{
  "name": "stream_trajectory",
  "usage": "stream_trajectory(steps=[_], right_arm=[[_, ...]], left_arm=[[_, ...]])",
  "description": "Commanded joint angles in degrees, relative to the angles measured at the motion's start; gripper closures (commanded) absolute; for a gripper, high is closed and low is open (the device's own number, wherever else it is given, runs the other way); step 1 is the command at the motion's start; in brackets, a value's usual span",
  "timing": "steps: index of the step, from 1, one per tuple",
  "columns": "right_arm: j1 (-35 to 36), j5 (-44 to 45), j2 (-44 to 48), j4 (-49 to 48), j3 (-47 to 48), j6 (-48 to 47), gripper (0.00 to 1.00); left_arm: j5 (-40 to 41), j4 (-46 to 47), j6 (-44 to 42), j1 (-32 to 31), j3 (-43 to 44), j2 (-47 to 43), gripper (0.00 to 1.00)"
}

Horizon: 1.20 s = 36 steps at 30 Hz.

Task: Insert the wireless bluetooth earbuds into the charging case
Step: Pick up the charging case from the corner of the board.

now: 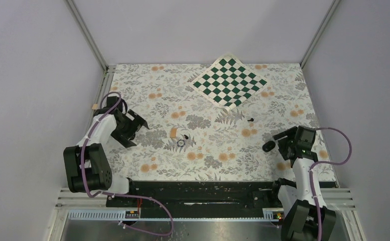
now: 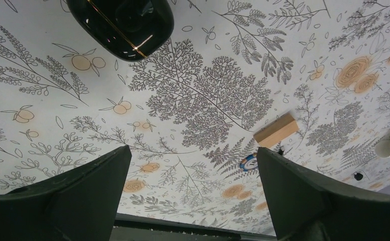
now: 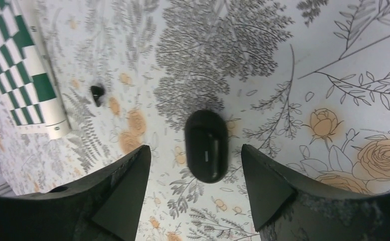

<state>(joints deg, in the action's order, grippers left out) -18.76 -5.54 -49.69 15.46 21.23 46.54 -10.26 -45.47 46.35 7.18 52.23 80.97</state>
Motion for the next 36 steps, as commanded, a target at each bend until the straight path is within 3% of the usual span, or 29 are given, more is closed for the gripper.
stream_trajectory(steps=[1, 5, 10, 13, 18, 27, 30, 32, 36], right_arm=[[0.48, 1.03, 3.13, 6.63, 5.64, -2.78, 0.27], [3.79, -0.84, 4.79, 7.68, 8.97, -5.01, 0.32], [21.67, 5.88, 11.06, 5.24, 12.3, -6.87, 0.28], [27.04, 8.2, 11.76, 7.4, 14.85, -6.64, 0.27], [27.51, 5.76, 12.07, 8.42, 15.16, -6.04, 0.27], [27.47, 4.02, 13.98, 11.42, 13.96, -6.66, 0.27], [27.49, 4.48, 14.84, 11.93, 13.37, -6.24, 0.27], [27.47, 3.73, 14.83, 11.52, 12.87, -5.35, 0.27], [27.47, 1.43, 13.47, 10.43, 12.5, -3.98, 0.28]], left_arm=[[1.27, -2.63, 1.31, 0.44, 3.48, -0.33, 0.01], [3.32, -1.11, 2.25, 2.64, 3.73, -1.1, 0.01], [14.16, -3.76, 5.89, 4.18, 8.62, 4.01, 0.04], [18.32, -0.57, 6.29, 4.27, 10.14, 8.0, 0.08], [19.84, -2.82, 9.03, 4.43, 15.79, 15.82, 0.16], [20.92, -0.15, 9.67, 4.95, 12.89, 19.82, 0.3], [19.72, 1.53, 9.69, 4.91, 11.31, 19.63, 0.45], [18.58, 2.2, 9.6, 4.95, 10.36, 19.15, 0.62], [17.02, 2.41, 7.87, 4.6, 9.24, 17.22, 0.68]])
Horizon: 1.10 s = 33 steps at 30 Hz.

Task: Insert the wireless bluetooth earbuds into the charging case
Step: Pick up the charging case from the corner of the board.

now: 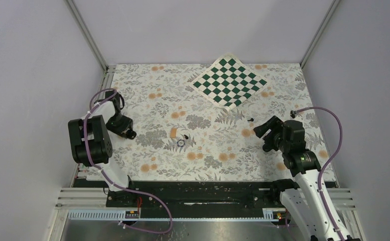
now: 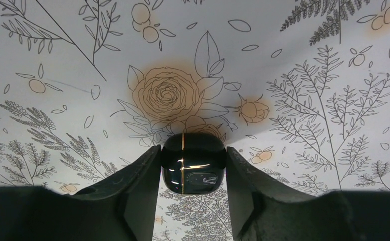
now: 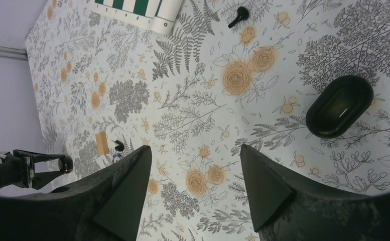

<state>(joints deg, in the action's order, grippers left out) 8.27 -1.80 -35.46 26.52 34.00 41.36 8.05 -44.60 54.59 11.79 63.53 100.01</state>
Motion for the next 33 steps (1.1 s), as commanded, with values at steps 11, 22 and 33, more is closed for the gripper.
stream_trajectory(steps=[11, 22, 33], right_arm=[[3.12, -11.79, -4.64, -12.72, -2.61, 4.43, 0.32], [19.26, -12.76, -24.76, -32.55, 0.94, 11.31, 0.34], [30.25, -5.85, -31.52, -55.51, -3.09, 13.71, 0.29]], left_arm=[[-13.02, 3.56, -9.48, -14.48, -1.94, -5.84, 0.75], [-20.99, 3.27, -1.67, -37.62, 8.29, -10.35, 0.76], [-25.32, 5.21, 5.31, -45.16, 11.64, -9.83, 0.75]])
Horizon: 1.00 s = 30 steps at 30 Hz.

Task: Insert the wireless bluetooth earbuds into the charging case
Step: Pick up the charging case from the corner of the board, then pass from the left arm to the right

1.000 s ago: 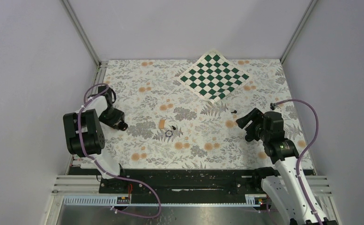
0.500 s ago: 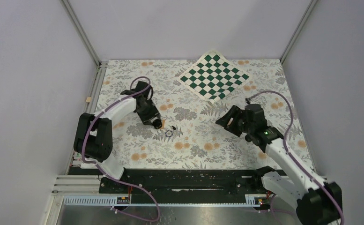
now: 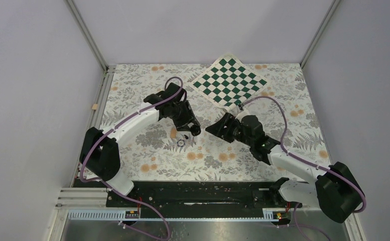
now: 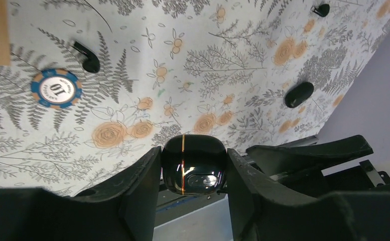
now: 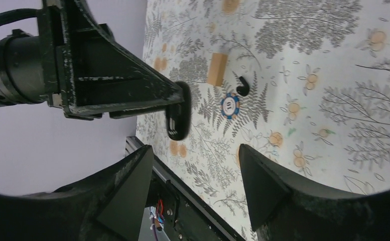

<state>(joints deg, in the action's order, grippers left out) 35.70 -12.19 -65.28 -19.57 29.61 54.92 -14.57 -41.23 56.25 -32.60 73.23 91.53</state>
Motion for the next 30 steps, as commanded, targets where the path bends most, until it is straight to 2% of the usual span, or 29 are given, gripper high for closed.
stream_trajectory(steps=[1, 8, 22, 24, 27, 29, 30], right_arm=[[3.3, 4.75, -2.69, -9.04, 2.16, 0.08, 0.29], [5.59, 5.4, -8.55, -8.39, 6.47, -0.44, 0.32], [6.57, 5.75, -13.86, -8.86, 8.51, 0.84, 0.46], [6.54, 6.69, -13.54, -8.95, 8.08, 1.35, 0.52], [6.48, 7.65, -13.12, -9.17, 7.58, 1.98, 0.71], [6.55, 7.95, -12.8, -9.62, 7.07, 2.47, 0.87], [6.49, 8.48, -12.59, -9.29, 6.88, 2.85, 0.96]], left_arm=[[-3.07, 2.28, 3.81, -0.91, 1.79, -1.43, 0.75], [-3.82, 2.46, 4.57, -1.13, 1.99, -2.13, 0.75], [-6.59, 3.87, 5.54, -1.14, 2.14, -2.79, 0.74], [-6.33, 3.88, 5.62, -1.15, 2.01, -3.23, 0.74], [-6.38, 3.99, 5.52, -1.14, 1.86, -3.52, 0.7], [-7.12, 4.28, 5.21, -1.07, 1.83, -3.34, 0.6], [-7.33, 4.31, 5.19, -1.11, 1.75, -3.35, 0.5]])
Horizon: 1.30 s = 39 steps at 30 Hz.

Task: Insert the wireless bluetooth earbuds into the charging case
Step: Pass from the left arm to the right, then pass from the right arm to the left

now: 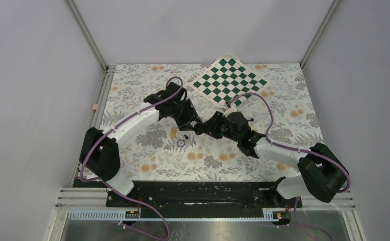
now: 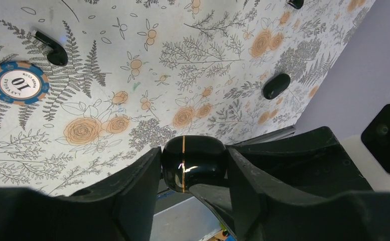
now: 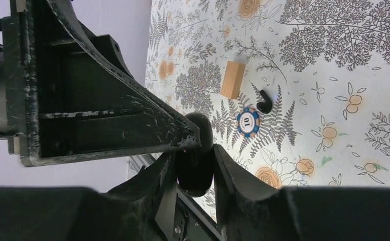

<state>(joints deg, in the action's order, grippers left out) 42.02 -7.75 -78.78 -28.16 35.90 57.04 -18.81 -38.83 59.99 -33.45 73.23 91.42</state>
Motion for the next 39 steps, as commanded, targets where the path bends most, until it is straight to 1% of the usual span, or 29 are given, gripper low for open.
stream_trajectory(steps=[1, 3, 4, 5, 8, 11, 12, 13, 14, 16, 17, 18, 20, 22, 25, 27, 28, 30, 35, 39], right_arm=[[0.18, 4.51, 1.2, -0.43, 0.39, 1.22, 1.0], [0.14, 5.2, 2.0, -0.35, -0.54, 1.76, 1.0], [0.11, 5.3, 2.73, -0.44, -1.15, 1.74, 1.0], [-0.1, 5.18, 3.39, -0.59, -1.77, 1.77, 1.0], [-2.69, 2.73, 6.98, -1.38, -5.18, 1.85, 1.0], [-9.64, -4.85, 10.98, -6.01, -10.27, 4.03, 1.0], [-12.61, -8.68, 11.72, -9.35, -11.91, 6.87, 1.0], [-15.38, -12.49, 11.91, -13.17, -13.61, 8.49, 1.0], [-17.89, -15.85, 11.67, -17.72, -14.88, 12.29, 1.0], [-20.61, -21.31, 10.39, -28.42, -16.73, 18.19, 1.0], [-21.01, -23.22, 9.29, -33.93, -17.15, 21.03, 1.0], [-21.1, -25.59, 8.1, -38.72, -17.03, 23.69, 1.0], [-21.1, -27.84, 4.64, -49.81, -16.43, 29.16, 1.0], [-21.1, -28.24, 2.68, -55.08, -15.98, 32.41, 1.0], [-21.12, -28.92, 3.16, -54.48, -15.21, 32.35, 1.0], [-21.1, -29.17, 4.23, -53.66, -14.86, 32.06, 1.0], [-21.1, -29.44, 4.9, -53.15, -14.52, 32.02, 1.0], [-21.1, -29.64, 6.31, -51.65, -14.01, 31.5, 1.0], [-21.06, -29.92, 9.82, -46.34, -13.33, 28.92, 1.0], [-21.02, -30.16, 11.42, -44.2, -13.15, 27.85, 1.0]], left_arm=[[-3.11, 1.85, 1.33, -0.25, 1.73, -3.25, 0.36], [-3.63, 2.08, 0.53, -0.18, 1.75, -3.4, 0.08], [-3.94, 1.95, -0.75, -0.16, 2.49, -3.36, 0.02], [-4.21, 0.69, -2.46, 0.27, 3.93, -3.29, 0.01], [-5.87, -3.22, -7.77, 3.81, 7.6, -4.15, 0.01], [-9.04, 0.07, -12.03, 6.55, 6.98, -8.39, 0.01], [-11.43, 4.58, -13.59, 6.59, 5.39, -9.96, 0.01], [-15.46, 8.48, -14.91, 6.14, 3.38, -11.55, 0.01], [-18.31, 11.79, -15.59, 5.59, 1.55, -12.94, 0.01], [-17.74, 15.22, -16.47, 4.59, -2.57, -16.01, 0.03], [-17.47, 17.29, -16.9, 4.31, -4.6, -17.5, 0.07], [-18.84, 19.73, -16.37, 4.28, -6.82, -18.72, 0.09], [-23.54, 28.45, -12.84, 4.09, -11.11, -20.98, 0.12], [-23.71, 35.26, -9.02, 3.23, -14.21, -22.77, 0.16], [-22.04, 35.89, -8.96, 2.04, -14.7, -23.05, 0.23], [-21.17, 33.56, -9.44, 1.71, -13.95, -22.07, 0.26], [-20.41, 31.42, -10.25, 1.59, -13.12, -21.21, 0.29], [-20.26, 30.66, -10.32, 1.18, -12.34, -19.64, 0.31], [-21.28, 37.6, -5.66, -0.92, -13.1, -18.26, 0.34], [-21.45, 42.45, -2.47, -1.94, -13.87, -17.44, 0.35]])
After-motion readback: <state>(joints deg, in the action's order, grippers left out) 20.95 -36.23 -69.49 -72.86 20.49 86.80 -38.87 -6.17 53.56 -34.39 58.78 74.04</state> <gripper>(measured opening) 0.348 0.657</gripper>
